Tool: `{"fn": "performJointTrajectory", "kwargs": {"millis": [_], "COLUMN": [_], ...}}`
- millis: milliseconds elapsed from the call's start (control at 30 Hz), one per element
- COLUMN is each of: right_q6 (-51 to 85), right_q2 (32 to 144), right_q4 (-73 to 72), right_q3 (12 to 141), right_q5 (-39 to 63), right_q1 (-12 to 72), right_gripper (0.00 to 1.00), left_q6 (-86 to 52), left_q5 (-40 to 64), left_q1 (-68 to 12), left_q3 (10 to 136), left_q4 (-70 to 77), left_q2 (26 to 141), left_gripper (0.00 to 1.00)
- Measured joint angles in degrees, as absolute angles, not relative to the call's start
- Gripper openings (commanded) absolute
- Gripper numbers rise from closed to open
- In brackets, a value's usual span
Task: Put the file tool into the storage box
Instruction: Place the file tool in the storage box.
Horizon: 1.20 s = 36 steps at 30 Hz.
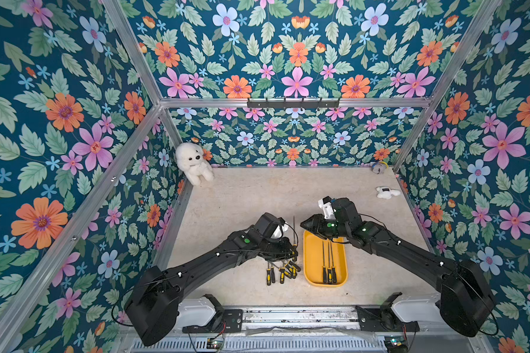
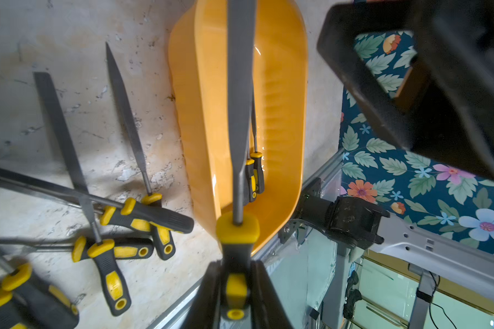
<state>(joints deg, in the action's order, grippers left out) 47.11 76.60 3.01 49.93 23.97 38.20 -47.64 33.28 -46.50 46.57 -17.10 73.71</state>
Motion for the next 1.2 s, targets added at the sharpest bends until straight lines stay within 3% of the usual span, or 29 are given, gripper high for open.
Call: {"fn": "performJointTrajectory", "kwargs": {"millis": [433,767,900,1000,1033,1167,1200], "right_q6": [48.1,47.9,46.7,46.4,46.4,46.3,46.1], "right_q2": [80.8,84.9,85.5,85.5,85.5,85.0,84.7], "right_q4": [0.3,-0.1,-0.2,-0.1,-0.1,1.5,2.6], "right_q3": [50.9,52.9,52.7,52.6,52.7,52.8,53.2], "right_q5": [26.5,26.5,26.5,26.3,26.3,25.8,25.4], "right_q1": [38.2,38.2,38.2,38.2,38.2,38.0,37.8], "right_gripper": [0.38,0.17,0.01,0.0,0.0,0.0,0.0], "left_q6": [-48.3,-49.4,-49.8,-49.8,-49.8,-49.8,-49.8], "left_q5": [37.2,38.9,39.5,39.7,39.7,39.7,39.7], "left_q1": [-46.5,-46.5,-46.5,-46.5,-46.5,-46.2,-46.1], "left_q3": [45.1,43.3,42.7,42.2,42.2,42.2,42.2], "left_q4": [-11.9,-10.1,-9.0,-8.6,-8.5,-8.4,-8.5], "left_q2": [74.3,74.0,73.5,73.4,73.4,73.3,73.1], "left_gripper": [0.0,0.0,0.0,0.0,0.06,0.6,0.69]}}
